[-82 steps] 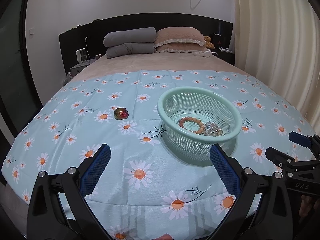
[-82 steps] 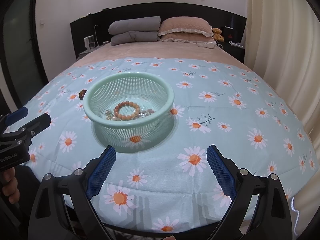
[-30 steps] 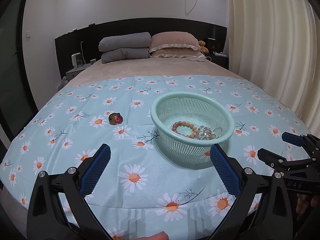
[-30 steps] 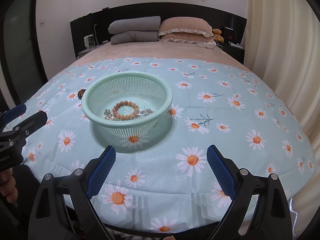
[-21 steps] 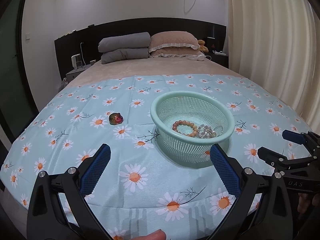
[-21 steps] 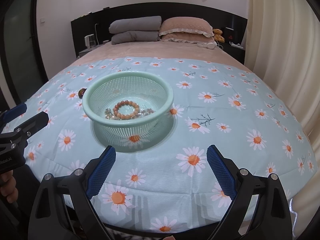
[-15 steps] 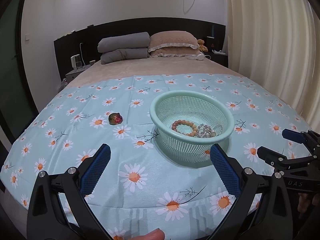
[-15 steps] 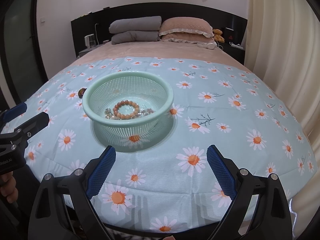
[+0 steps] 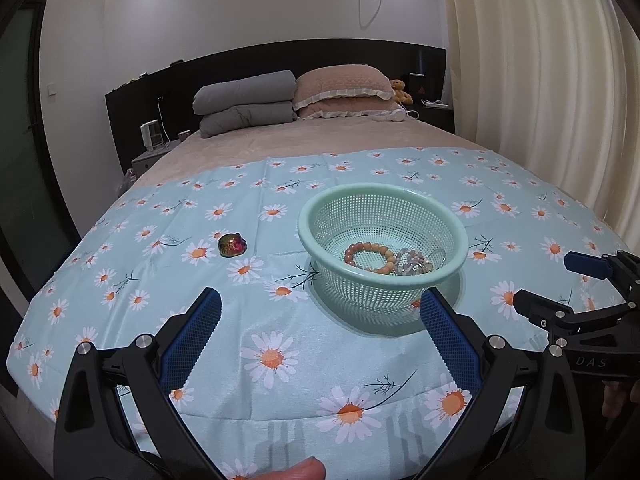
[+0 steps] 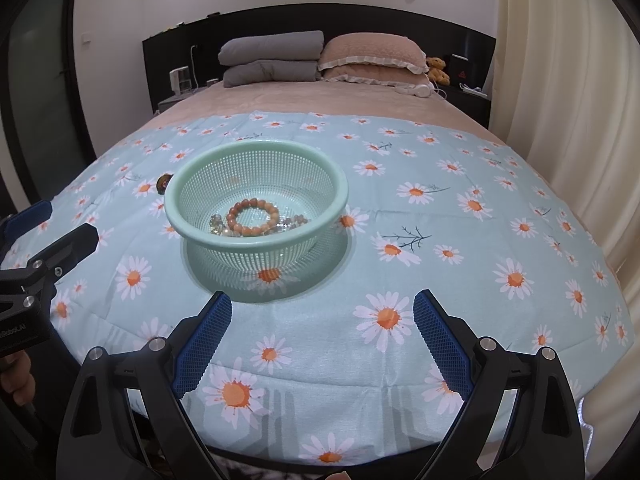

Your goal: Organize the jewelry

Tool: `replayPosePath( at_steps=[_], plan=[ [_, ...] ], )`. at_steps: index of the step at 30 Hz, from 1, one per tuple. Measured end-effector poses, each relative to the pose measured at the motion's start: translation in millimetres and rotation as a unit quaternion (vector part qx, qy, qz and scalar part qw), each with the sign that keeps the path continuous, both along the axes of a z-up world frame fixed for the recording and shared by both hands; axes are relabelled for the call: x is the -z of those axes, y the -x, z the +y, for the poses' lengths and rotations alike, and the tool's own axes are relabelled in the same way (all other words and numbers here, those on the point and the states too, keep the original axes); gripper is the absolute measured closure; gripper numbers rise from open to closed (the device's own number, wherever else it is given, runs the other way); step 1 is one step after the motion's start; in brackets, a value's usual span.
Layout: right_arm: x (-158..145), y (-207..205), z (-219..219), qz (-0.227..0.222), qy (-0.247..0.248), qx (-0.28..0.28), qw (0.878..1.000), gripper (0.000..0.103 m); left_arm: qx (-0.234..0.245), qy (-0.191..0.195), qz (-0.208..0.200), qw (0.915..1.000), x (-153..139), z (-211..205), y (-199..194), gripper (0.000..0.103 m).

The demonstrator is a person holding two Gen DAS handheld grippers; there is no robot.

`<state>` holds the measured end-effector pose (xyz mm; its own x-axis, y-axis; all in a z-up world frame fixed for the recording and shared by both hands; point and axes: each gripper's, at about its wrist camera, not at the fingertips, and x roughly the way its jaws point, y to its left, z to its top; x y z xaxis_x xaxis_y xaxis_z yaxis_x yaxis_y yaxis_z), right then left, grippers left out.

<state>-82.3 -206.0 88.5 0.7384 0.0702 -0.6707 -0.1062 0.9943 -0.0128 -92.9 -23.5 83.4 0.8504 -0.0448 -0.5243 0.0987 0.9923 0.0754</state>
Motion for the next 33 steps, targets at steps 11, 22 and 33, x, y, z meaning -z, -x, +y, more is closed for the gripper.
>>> replayPosePath(
  at_steps=[11,22,33],
  plan=[
    [1.5,0.2,-0.4,0.001,0.0,-0.001,1.0,0.015,0.003,0.001,0.002,1.0,-0.2,-0.6,0.3,0.006],
    [2.0,0.0,-0.2,0.0,0.002,-0.001,1.0,0.015,0.003,0.003,0.005,1.0,0.7,-0.1,0.4,0.006],
    [2.2,-0.1,-1.6,0.0,0.004,-0.003,1.0,0.015,-0.001,0.004,-0.011,0.9999,-2.0,-2.2,4.9,0.005]
  ],
)
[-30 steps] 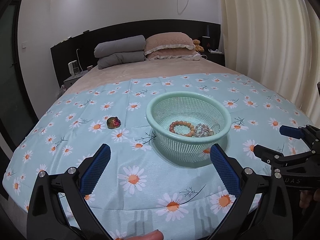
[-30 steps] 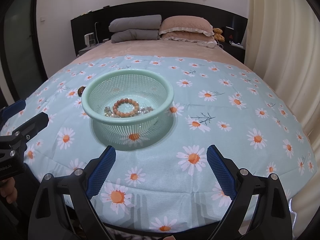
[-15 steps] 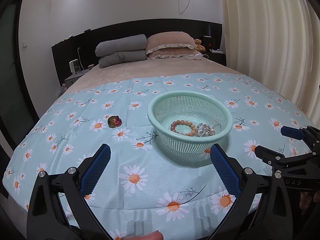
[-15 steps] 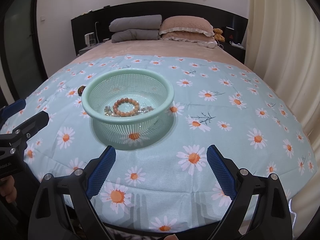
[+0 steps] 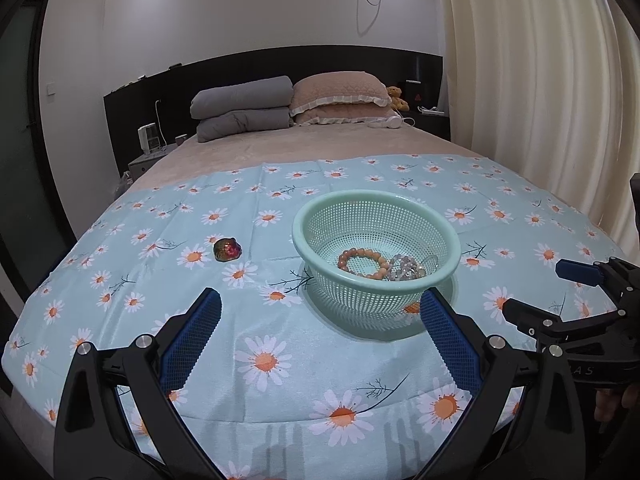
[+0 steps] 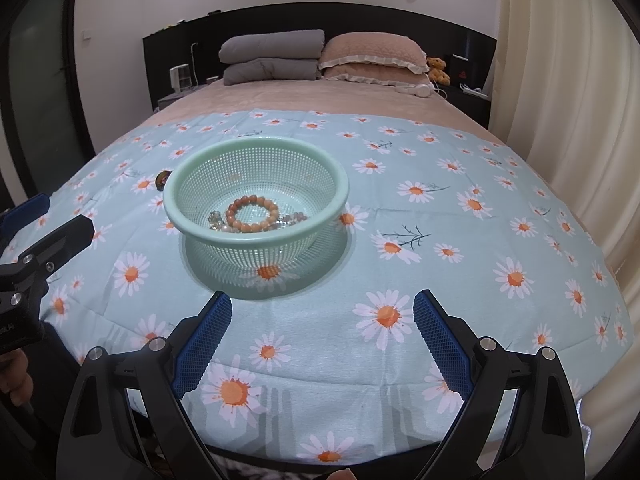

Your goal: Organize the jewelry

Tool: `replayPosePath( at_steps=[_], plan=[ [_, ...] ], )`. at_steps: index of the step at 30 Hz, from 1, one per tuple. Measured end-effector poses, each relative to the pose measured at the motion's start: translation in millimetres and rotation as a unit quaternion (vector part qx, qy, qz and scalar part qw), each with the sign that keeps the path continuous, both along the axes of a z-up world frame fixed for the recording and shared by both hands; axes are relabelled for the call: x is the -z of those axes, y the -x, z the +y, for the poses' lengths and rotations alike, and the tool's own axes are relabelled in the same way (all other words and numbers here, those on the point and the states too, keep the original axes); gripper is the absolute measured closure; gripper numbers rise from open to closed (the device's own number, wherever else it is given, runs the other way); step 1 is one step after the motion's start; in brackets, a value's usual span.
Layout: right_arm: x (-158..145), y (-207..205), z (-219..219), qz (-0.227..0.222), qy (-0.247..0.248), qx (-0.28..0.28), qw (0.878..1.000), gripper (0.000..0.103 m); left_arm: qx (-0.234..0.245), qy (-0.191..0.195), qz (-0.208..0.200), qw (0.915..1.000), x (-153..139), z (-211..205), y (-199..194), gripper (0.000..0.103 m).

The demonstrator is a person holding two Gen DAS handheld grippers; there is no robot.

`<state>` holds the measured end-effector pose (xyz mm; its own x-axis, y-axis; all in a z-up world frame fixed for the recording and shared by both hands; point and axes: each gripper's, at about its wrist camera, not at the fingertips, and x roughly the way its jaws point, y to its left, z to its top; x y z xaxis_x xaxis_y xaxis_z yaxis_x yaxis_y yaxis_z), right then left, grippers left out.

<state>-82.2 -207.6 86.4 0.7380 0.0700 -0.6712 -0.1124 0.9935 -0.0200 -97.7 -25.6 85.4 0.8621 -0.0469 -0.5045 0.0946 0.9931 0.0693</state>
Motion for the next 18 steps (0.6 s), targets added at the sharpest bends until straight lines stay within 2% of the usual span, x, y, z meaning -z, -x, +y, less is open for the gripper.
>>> replayPosePath(
  at_steps=[10,18],
  plan=[
    [-1,0,0,-0.002,0.001,0.0,1.0,0.015,-0.025,0.023,0.022,0.9992,2,12,-8,0.006],
    [-1,-1,0,-0.001,0.003,-0.002,1.0,0.015,-0.02,0.013,0.021,0.9995,2,10,-8,0.006]
  ],
)
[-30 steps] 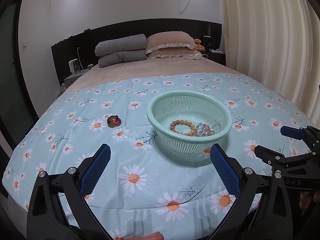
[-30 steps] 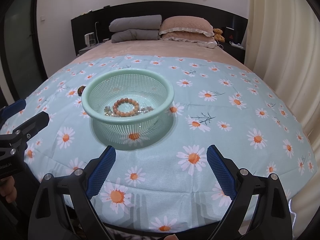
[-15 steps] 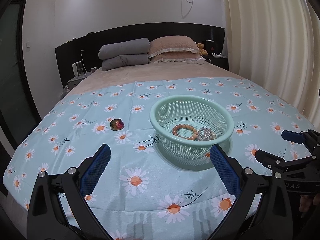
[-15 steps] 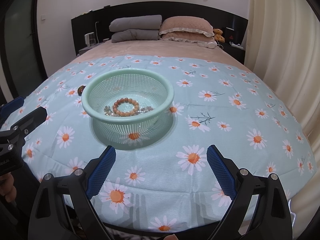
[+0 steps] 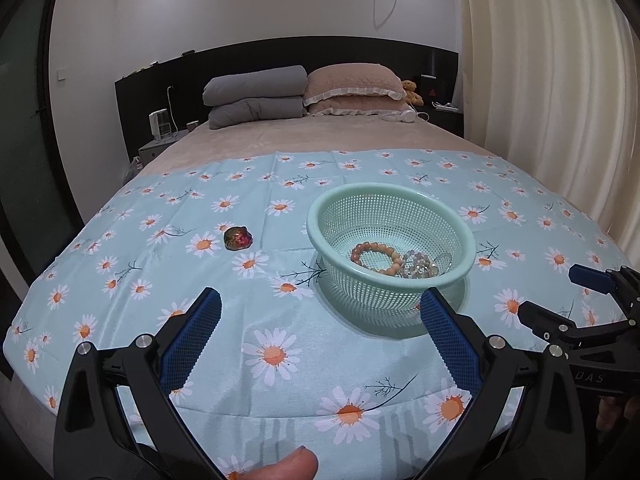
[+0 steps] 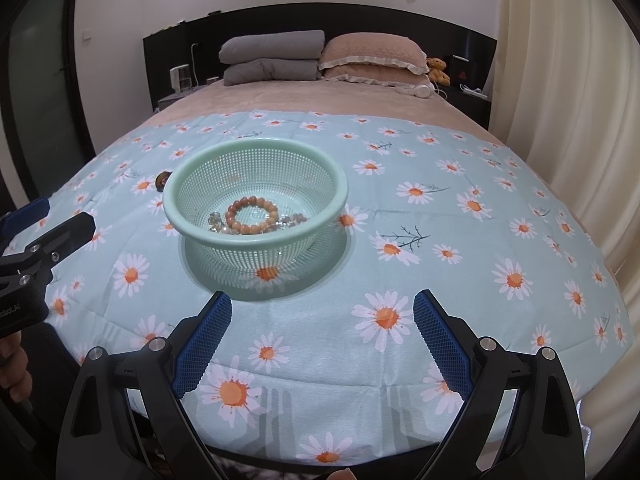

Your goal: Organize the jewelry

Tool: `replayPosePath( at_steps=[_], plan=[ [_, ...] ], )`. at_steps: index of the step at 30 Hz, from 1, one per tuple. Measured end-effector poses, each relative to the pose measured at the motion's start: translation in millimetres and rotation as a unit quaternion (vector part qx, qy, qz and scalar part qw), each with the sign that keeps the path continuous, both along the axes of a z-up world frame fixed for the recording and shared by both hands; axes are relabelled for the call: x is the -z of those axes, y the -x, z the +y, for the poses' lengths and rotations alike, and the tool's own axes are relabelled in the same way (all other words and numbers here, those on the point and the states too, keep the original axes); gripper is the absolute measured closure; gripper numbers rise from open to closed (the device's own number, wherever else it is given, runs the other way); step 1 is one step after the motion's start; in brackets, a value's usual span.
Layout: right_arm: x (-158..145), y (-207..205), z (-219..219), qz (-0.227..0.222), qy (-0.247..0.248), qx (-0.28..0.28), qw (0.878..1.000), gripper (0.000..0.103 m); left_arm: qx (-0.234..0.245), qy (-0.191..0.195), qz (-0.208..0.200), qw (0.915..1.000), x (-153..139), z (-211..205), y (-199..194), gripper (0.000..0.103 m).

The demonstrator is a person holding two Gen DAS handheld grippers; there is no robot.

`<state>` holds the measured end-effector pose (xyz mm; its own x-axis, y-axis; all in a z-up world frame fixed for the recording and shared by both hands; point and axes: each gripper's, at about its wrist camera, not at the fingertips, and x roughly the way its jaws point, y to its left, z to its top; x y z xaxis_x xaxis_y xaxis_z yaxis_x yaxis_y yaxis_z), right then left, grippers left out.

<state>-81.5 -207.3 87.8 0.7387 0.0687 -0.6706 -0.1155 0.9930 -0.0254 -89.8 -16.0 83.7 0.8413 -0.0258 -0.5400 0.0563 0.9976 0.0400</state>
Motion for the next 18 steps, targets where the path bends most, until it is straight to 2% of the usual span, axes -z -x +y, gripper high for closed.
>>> replayPosePath(
  at_steps=[5,18],
  plan=[
    [0.2,-0.2,1.3,0.0,0.001,0.0,1.0,0.015,0.003,0.002,0.013,0.9999,3.1,-0.3,-3.3,0.005],
    [1.3,-0.1,2.4,0.001,0.002,0.0,1.0,0.015,0.004,0.008,0.014,0.9999,3.8,0.5,-3.7,0.005]
  ],
)
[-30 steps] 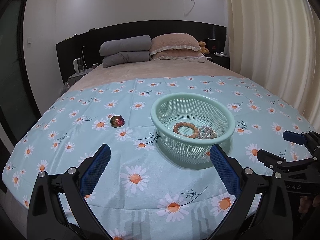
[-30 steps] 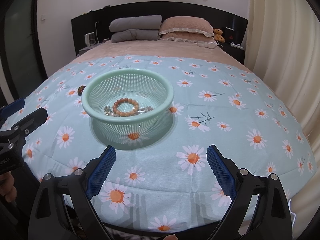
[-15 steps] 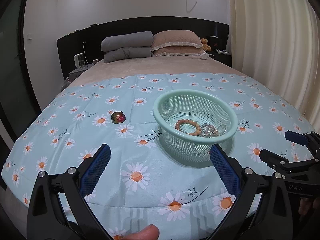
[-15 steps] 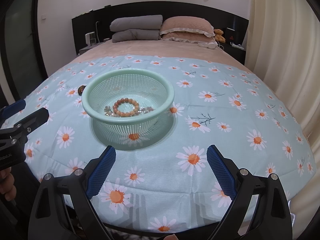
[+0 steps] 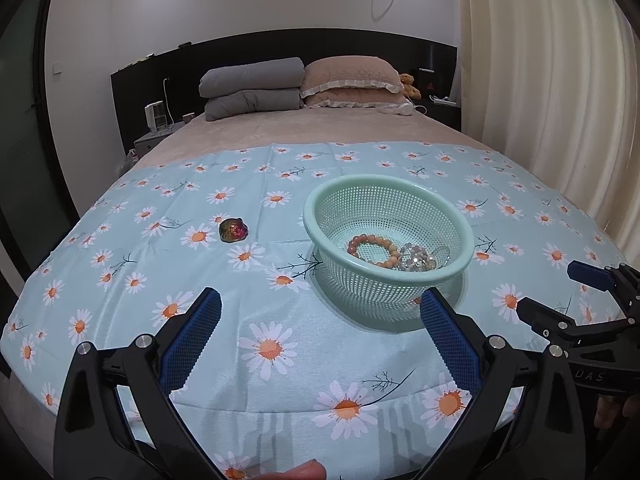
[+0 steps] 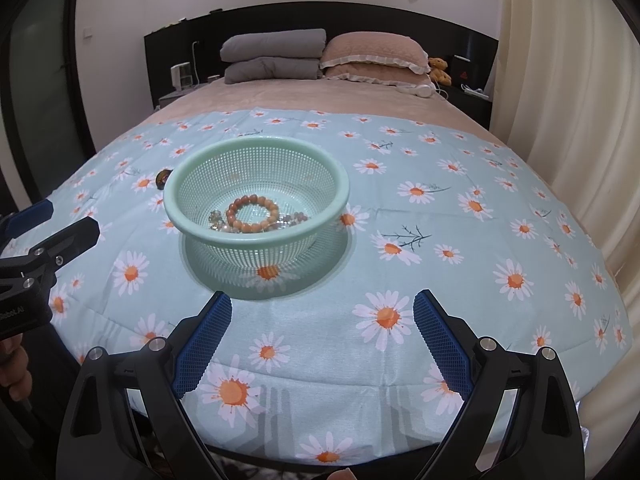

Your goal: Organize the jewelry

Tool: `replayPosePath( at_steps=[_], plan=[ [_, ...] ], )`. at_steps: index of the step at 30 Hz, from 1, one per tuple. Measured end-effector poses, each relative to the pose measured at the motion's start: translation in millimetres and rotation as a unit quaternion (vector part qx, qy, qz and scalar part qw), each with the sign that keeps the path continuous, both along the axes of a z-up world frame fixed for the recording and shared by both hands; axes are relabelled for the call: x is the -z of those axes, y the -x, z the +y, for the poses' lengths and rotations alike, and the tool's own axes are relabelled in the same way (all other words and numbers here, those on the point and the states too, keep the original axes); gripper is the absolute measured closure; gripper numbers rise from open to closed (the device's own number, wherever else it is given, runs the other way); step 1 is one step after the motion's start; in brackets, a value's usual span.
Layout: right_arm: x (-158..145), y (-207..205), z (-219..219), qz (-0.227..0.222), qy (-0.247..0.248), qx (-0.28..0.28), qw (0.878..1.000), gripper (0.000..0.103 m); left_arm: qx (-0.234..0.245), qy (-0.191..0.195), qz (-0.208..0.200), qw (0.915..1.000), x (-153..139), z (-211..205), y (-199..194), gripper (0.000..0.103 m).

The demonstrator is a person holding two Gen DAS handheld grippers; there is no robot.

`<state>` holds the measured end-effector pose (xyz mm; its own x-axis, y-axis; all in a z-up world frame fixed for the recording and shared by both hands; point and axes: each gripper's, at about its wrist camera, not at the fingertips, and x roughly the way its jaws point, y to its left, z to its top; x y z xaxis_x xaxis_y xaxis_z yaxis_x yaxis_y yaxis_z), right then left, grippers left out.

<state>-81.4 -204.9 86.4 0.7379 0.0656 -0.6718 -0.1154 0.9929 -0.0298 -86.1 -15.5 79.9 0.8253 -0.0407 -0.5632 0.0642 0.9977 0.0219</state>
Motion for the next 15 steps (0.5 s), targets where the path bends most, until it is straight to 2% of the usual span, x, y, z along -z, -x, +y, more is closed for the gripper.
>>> replayPosePath(
  at_steps=[8,10,15],
  plan=[
    [0.4,-0.1,0.2,0.0,0.0,0.0,1.0,0.015,0.006,-0.002,-0.011,0.9999,-1.0,-0.5,3.3,0.005],
    [0.5,-0.1,0.2,0.0,0.0,0.0,1.0,0.015,0.011,-0.003,-0.026,0.9996,-1.4,-1.0,7.1,0.005],
    [1.4,-0.7,-0.1,0.001,0.001,0.0,1.0,0.015,-0.01,-0.021,-0.034,0.9991,-5.7,-2.7,8.2,0.005]
  ],
)
